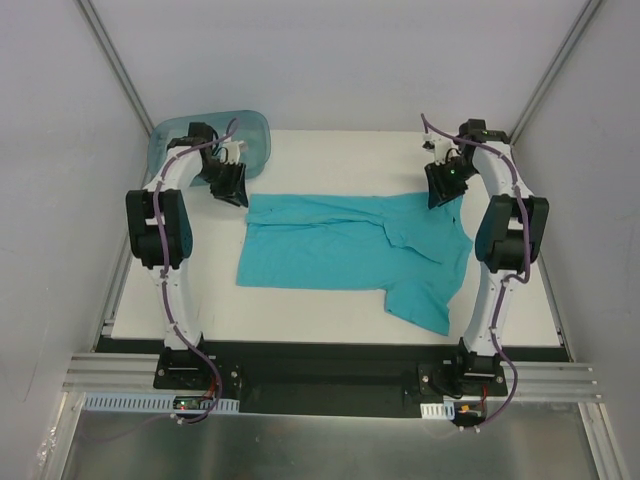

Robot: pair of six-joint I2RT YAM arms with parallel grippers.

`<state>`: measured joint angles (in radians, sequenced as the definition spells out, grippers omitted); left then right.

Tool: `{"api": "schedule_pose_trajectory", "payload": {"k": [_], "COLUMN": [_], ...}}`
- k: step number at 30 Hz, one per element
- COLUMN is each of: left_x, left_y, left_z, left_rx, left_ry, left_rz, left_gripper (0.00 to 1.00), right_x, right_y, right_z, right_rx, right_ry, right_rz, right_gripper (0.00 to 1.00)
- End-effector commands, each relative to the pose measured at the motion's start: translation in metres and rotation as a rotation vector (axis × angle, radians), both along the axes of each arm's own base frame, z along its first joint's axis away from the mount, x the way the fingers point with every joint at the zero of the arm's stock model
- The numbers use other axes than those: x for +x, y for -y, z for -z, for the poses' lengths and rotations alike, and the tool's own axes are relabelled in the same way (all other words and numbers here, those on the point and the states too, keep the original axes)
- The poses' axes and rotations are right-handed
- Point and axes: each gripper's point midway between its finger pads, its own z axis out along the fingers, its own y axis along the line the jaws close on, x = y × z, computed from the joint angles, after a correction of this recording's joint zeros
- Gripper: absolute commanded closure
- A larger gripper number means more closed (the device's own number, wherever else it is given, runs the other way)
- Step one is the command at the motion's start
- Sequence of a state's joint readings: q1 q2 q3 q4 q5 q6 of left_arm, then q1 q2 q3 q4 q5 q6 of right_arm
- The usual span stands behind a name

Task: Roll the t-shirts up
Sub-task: Fold the T-shirt at the center of the board.

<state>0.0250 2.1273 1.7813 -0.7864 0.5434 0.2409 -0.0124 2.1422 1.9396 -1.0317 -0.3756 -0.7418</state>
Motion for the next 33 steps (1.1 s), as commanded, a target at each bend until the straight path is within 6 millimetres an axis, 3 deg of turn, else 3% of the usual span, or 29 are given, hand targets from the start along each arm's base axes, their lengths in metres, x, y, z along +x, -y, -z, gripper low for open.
{"api": "schedule_pose_trajectory", "payload": {"k": [1,2,6,7,9,12,15,19,24,27,28,30,32,33], "left_x": [0.019,0.021,0.024,0.019,0.015,0.0,-0.028,-0.054,-0.084,-0.095,-0.097,-0.114,-0.129,-0.14], "left_y": [-0.002,-0.002,-0.005,0.005,0.004,0.004,-0.001,-0.01,-0.023,-0.026,-0.019,-0.007,0.019,0.027], "left_z": [0.011,0.014,0.03,0.037,0.045,0.052,0.063,0.063,0.063,0.047,0.03,0.022,0.002,0.003], "left_rx": [0.047,0.05,0.09,0.099,0.12,0.133,0.153,0.195,0.248,0.264,0.222,0.15,-0.004,-0.046], "left_ry": [0.022,0.024,0.015,0.0,-0.011,-0.045,-0.109,-0.142,-0.171,-0.15,-0.108,-0.112,-0.084,-0.108], "left_rz": [0.04,0.044,0.074,0.102,0.121,0.133,0.135,0.131,0.103,0.073,0.072,0.081,0.129,0.142], "left_gripper": [0.67,0.68,0.68,0.68,0.68,0.68,0.68,0.69,0.69,0.7,0.71,0.71,0.69,0.69], "right_x": [0.023,0.025,0.036,0.037,0.036,0.033,0.027,0.028,0.034,0.037,0.038,0.044,0.041,0.039], "right_y": [0.006,0.009,0.017,0.02,0.026,0.035,0.04,0.048,0.048,0.044,0.044,0.043,0.04,0.039], "right_z": [0.021,0.033,0.048,0.051,0.06,0.068,0.078,0.089,0.086,0.073,0.068,0.045,0.04,0.03], "right_rx": [-0.075,-0.089,-0.133,-0.147,-0.185,-0.231,-0.259,-0.306,-0.304,-0.286,-0.286,-0.282,-0.267,-0.264], "right_ry": [0.008,-0.007,-0.002,-0.004,-0.016,-0.034,-0.056,-0.065,-0.044,-0.007,0.007,0.072,0.092,0.111], "right_rz": [-0.008,-0.017,-0.029,-0.029,-0.042,-0.05,-0.054,-0.078,-0.104,-0.117,-0.115,-0.098,-0.095,-0.089], "right_gripper": [0.63,0.63,0.64,0.65,0.66,0.66,0.66,0.66,0.66,0.64,0.62,0.59,0.55,0.53]}}
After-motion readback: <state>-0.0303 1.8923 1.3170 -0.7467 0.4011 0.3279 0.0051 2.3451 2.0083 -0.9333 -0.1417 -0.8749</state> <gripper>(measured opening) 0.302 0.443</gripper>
